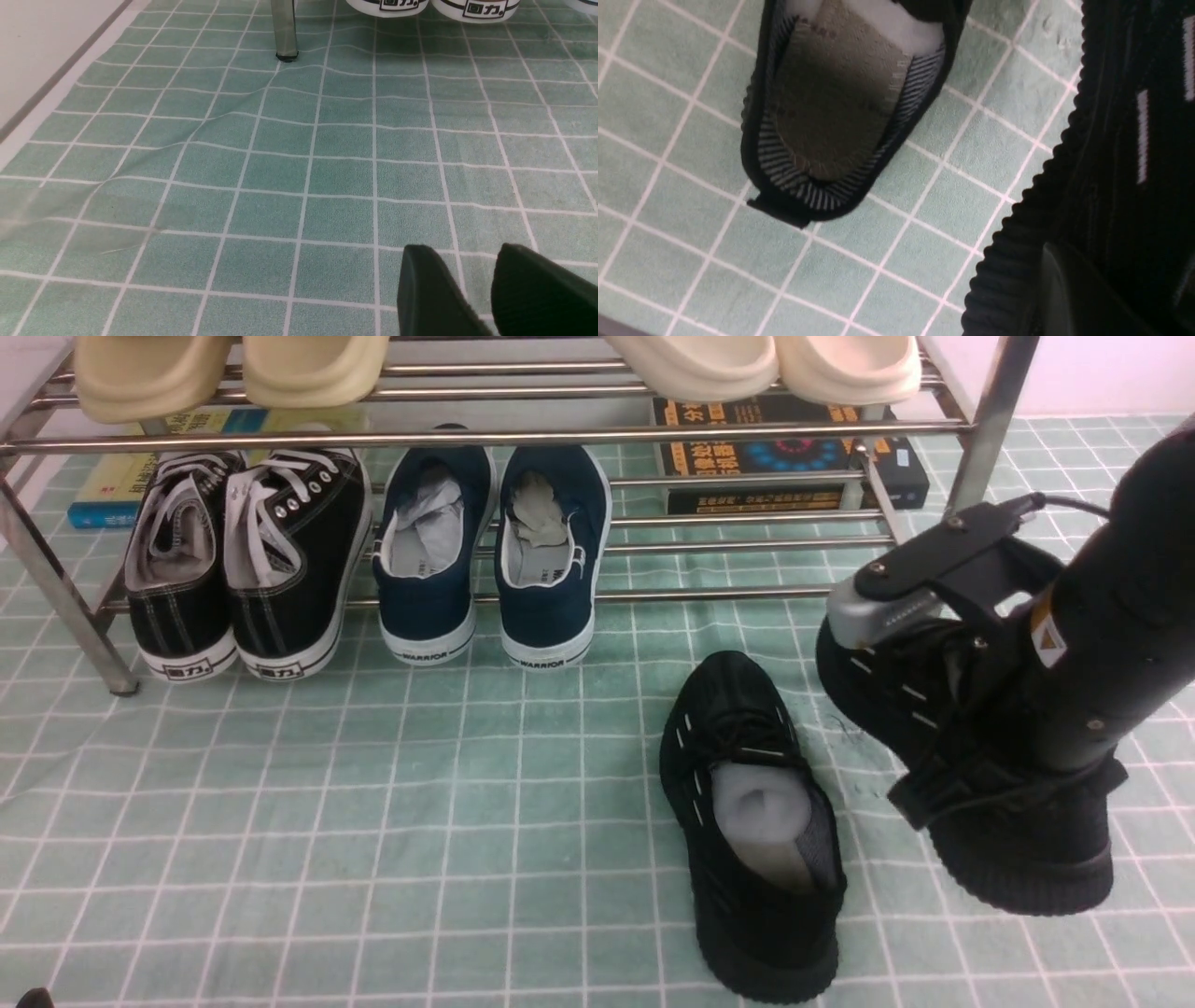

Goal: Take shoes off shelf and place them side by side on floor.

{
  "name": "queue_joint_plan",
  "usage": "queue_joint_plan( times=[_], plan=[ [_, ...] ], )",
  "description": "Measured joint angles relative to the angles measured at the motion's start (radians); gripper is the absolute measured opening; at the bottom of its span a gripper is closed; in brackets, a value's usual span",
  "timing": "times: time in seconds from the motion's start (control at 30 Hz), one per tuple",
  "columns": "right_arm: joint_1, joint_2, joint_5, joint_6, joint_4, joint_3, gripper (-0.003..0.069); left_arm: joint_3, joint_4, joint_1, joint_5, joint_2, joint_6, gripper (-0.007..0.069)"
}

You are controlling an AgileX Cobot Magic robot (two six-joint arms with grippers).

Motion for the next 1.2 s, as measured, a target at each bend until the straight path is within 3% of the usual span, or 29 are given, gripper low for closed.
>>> queue_joint_plan(
  times=[0.47, 0.97, 1.1, 1.2],
  plan=[
    [0.0, 0.152, -0.078, 0.004, -0.06, 0.0, 0.0021, 0.0, 0.011, 0.0, 0.0, 0.0, 0.0, 0.0242],
    [0.0, 0.235, -0.144, 0.148, -0.077, 0.0, 0.0048, 0.0, 0.011, 0.0, 0.0, 0.0, 0.0, 0.0242],
    [0.0, 0.235, -0.143, 0.149, -0.069, 0.0, 0.0113, 0.0, 0.011, 0.0, 0.0, 0.0, 0.0, 0.0242],
    [0.0, 0.234, -0.136, 0.138, -0.053, 0.0, 0.0199, 0.0, 0.011, 0.0, 0.0, 0.0, 0.0, 0.0242]
  ],
)
